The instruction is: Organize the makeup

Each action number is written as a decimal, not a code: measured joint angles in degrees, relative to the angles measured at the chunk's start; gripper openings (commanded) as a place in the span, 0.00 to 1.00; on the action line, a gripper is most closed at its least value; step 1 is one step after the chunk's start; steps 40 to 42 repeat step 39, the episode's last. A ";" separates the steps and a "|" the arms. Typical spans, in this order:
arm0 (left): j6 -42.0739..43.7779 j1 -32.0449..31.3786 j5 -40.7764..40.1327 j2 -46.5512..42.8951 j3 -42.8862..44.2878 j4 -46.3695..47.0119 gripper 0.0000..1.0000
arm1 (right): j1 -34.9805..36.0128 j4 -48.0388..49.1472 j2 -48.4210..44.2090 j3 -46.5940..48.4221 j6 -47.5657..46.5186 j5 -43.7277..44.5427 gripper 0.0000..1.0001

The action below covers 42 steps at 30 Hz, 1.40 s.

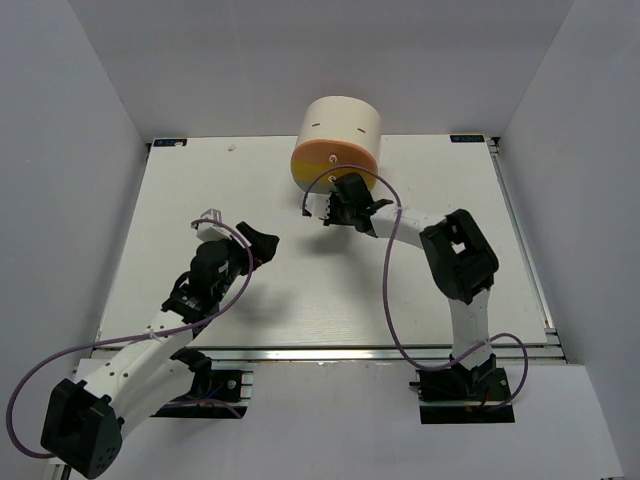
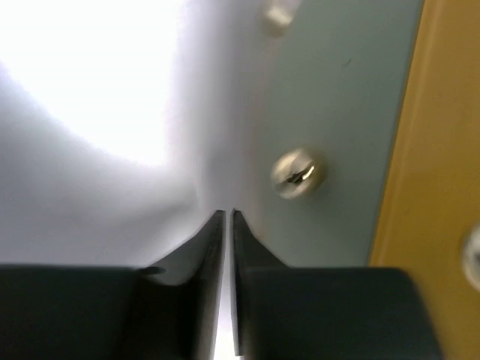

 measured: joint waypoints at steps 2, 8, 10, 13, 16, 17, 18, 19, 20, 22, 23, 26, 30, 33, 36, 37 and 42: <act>0.00 0.00 0.00 -0.46 0.00 -0.11 0.98 | -0.22 -3.32 -4.48 -3.30 1.68 -3.69 0.33; 0.00 0.00 0.26 -1.79 0.00 0.02 0.98 | -1.86 -15.58 -25.20 -8.96 14.10 -17.38 0.75; 0.02 0.00 0.76 -1.79 0.00 0.24 0.98 | -3.76 -17.18 -31.87 -10.21 18.71 -21.27 0.89; 0.28 0.00 1.79 -1.73 0.24 0.31 0.98 | -7.58 -18.21 -41.16 -12.52 24.61 -24.02 0.89; 0.74 0.00 3.02 -1.64 0.92 0.33 0.98 | -12.15 -18.93 -46.60 -13.90 30.69 -24.04 0.89; 0.87 0.00 3.45 -1.64 1.18 0.33 0.98 | -13.66 -19.37 -47.52 -14.21 32.48 -24.11 0.89; 1.05 0.00 3.96 -1.66 1.36 0.44 0.98 | -15.45 -19.58 -48.26 -14.60 34.62 -24.22 0.89; 1.14 0.00 4.35 -1.66 1.49 0.48 0.98 | -16.72 -19.85 -48.57 -14.91 36.22 -24.09 0.89; 1.27 0.00 4.83 -1.66 1.55 0.55 0.98 | -18.05 -20.35 -48.74 -15.13 38.07 -23.52 0.89; 1.42 0.00 5.68 -1.66 1.60 0.55 0.98 | -19.87 -21.24 -48.83 -15.61 41.79 -21.59 0.89; 1.51 0.00 6.08 -1.66 1.60 0.52 0.98 | -20.22 -21.70 -48.89 -15.98 43.34 -20.61 0.89; 1.75 0.00 7.17 -1.66 1.60 0.55 0.98 | -20.81 -23.39 -49.55 -17.03 46.71 -18.64 0.89; 1.92 0.00 7.98 -1.68 1.60 0.68 0.98 | -21.68 -24.61 -50.53 -17.05 50.14 -17.29 0.89; 2.10 0.00 8.55 -1.66 1.60 1.20 0.98 | -22.93 -24.76 -51.39 -17.05 52.19 -16.06 0.89; 2.40 0.00 9.46 -1.55 1.68 1.68 0.98 | -23.93 -24.79 -51.47 -17.05 53.77 -14.73 0.90; 2.51 0.00 9.70 -1.42 1.79 1.73 0.98 | -24.22 -24.81 -51.43 -17.05 54.23 -14.21 0.89; 2.78 0.00 10.21 -0.74 2.19 2.10 0.98 | -24.59 -24.83 -51.39 -17.05 54.99 -13.55 0.89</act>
